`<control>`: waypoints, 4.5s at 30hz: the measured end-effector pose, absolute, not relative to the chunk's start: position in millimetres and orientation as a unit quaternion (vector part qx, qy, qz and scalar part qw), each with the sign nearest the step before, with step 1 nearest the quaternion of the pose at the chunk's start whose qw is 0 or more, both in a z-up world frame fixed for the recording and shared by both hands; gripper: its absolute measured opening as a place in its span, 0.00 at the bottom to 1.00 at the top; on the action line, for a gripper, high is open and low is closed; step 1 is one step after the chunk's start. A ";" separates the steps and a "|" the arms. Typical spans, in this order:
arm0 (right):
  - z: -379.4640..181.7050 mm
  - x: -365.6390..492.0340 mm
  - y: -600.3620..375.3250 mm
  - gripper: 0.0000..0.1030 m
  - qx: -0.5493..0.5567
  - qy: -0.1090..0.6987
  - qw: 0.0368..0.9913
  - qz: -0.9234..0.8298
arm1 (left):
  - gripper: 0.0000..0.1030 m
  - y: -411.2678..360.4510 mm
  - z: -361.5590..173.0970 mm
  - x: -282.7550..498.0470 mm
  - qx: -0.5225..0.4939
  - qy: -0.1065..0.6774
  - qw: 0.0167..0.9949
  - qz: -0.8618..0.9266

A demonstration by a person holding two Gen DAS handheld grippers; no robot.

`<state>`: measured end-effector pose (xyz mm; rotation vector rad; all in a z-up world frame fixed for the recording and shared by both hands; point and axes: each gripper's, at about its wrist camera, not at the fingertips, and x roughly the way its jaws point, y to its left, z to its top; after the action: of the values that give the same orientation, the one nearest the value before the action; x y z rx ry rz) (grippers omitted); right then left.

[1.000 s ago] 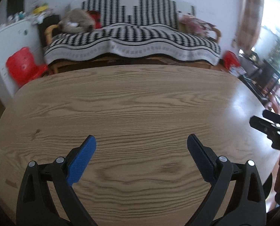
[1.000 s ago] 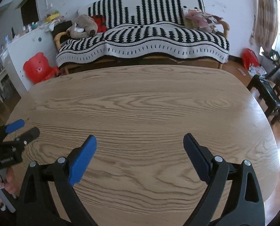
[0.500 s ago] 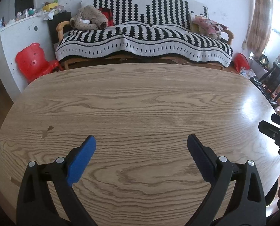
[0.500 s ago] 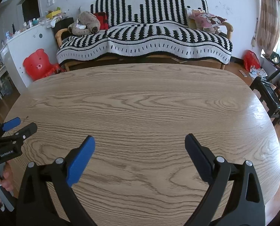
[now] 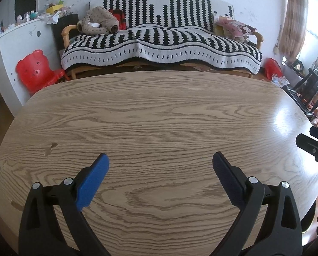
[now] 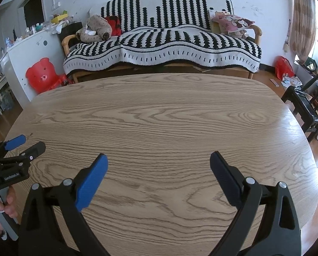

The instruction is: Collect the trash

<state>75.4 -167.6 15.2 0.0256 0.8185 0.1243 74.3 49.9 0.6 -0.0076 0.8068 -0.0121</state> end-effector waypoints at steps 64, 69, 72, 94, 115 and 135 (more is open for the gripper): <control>16.2 72.4 -171.8 0.90 0.013 0.395 0.917 0.058 | 0.92 40.7 -2.3 74.8 0.002 0.396 0.918 -0.012; 16.5 71.3 -172.8 0.90 0.011 0.395 0.917 0.059 | 0.92 40.8 -3.1 75.0 0.000 0.397 0.918 -0.011; 16.1 72.1 -172.0 0.90 0.012 0.395 0.917 0.058 | 0.92 41.4 -2.9 75.3 0.000 0.398 0.917 -0.013; 15.5 71.5 -172.4 0.90 0.012 0.395 0.917 0.058 | 0.92 41.6 -1.9 76.3 0.000 0.399 0.917 -0.013; 15.3 71.2 -172.1 0.90 0.012 0.395 0.917 0.058 | 0.92 43.2 -7.4 76.1 0.003 0.405 0.914 -0.011; 15.1 71.5 -171.6 0.90 0.012 0.395 0.917 0.058 | 0.92 43.5 -2.3 76.9 0.011 0.399 0.917 -0.010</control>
<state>71.5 -171.6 15.1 0.0247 0.8130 0.1193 76.9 43.5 -2.3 0.0218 0.8203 -0.0197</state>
